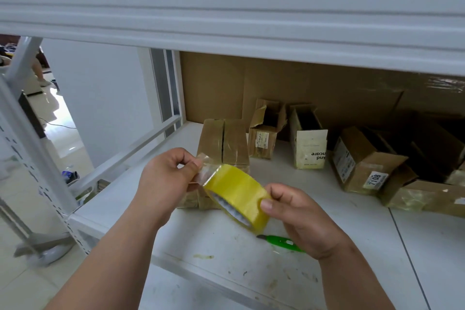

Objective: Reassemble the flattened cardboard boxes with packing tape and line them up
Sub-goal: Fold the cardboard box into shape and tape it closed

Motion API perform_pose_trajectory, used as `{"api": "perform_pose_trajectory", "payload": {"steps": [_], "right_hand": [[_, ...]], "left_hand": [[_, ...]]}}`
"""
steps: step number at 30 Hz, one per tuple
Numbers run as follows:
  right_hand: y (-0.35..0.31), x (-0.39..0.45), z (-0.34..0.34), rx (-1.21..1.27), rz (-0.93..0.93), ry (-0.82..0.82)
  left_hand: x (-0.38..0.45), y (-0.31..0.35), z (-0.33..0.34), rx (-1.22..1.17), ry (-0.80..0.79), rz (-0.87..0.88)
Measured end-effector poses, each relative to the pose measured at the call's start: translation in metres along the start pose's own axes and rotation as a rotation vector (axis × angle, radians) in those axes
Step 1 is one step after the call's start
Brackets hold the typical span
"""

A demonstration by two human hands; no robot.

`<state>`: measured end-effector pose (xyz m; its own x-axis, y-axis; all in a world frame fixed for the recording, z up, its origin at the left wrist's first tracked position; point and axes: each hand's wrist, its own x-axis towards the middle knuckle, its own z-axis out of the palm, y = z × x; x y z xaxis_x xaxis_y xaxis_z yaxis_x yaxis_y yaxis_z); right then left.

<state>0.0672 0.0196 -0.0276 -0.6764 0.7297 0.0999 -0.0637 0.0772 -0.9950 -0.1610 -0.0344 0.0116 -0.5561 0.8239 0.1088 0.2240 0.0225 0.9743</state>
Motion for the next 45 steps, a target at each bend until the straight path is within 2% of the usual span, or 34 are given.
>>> {"api": "perform_pose_trajectory", "payload": {"steps": [3,10,15,18,34,45], "right_hand": [[-0.001,0.0,-0.008,0.011,-0.024,0.096],[-0.017,0.008,-0.032,-0.095,-0.093,0.094],[-0.031,0.011,-0.054,-0.203,-0.132,0.207],[-0.04,0.02,-0.065,-0.249,-0.144,0.215],[-0.058,0.062,-0.075,-0.558,0.141,0.358],[-0.047,0.074,-0.071,-0.664,0.239,0.345]], "left_hand": [[0.004,0.001,-0.004,-0.029,0.03,0.013],[0.009,0.002,-0.001,-0.131,0.105,-0.021],[0.023,0.012,-0.017,-0.223,0.182,-0.029],[0.027,0.012,-0.014,-0.233,0.189,-0.045],[0.052,-0.019,-0.013,-0.239,0.266,-0.208],[0.056,-0.038,-0.006,-0.202,0.273,-0.27]]}}
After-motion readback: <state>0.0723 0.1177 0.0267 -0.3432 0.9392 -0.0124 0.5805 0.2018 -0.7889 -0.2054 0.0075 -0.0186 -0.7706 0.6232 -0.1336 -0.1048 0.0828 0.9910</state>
